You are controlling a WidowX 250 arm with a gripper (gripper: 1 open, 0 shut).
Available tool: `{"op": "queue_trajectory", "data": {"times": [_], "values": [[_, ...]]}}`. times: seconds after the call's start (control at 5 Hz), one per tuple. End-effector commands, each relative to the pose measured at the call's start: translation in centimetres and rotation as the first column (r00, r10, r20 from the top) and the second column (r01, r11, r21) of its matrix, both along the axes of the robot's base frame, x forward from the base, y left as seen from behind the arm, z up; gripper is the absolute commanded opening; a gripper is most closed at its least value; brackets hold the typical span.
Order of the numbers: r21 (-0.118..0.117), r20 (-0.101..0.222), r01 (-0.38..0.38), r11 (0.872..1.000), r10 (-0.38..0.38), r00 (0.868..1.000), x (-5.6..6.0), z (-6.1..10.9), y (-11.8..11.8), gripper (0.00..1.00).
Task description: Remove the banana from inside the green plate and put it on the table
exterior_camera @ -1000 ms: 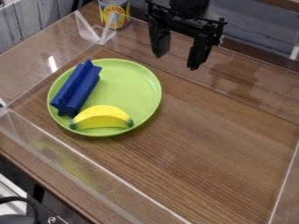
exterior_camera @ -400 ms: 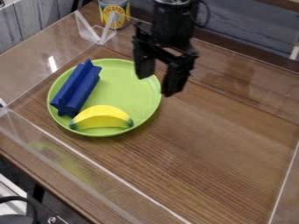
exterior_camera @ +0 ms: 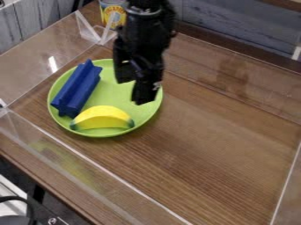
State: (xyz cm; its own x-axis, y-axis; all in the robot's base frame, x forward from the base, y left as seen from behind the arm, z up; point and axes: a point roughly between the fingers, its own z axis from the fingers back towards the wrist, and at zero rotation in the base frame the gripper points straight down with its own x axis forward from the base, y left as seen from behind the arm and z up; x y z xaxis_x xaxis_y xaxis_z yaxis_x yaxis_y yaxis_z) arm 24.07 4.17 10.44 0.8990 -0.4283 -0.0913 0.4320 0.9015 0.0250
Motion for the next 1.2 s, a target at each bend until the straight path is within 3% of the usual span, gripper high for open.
{"op": "queue_trajectory", "data": {"times": [0.0, 0.4, 1.0], "values": [[0.022, 0.046, 0.026, 0.999, -0.027, 0.999, -0.5, 0.0, 1.1, 1.0], [0.027, 0.055, 0.032, 0.999, -0.034, 0.998, -0.7, -2.3, 2.0, 1.0], [0.012, 0.065, 0.033, 0.999, -0.034, 0.997, 0.1, -5.2, 3.2, 1.0]]}}
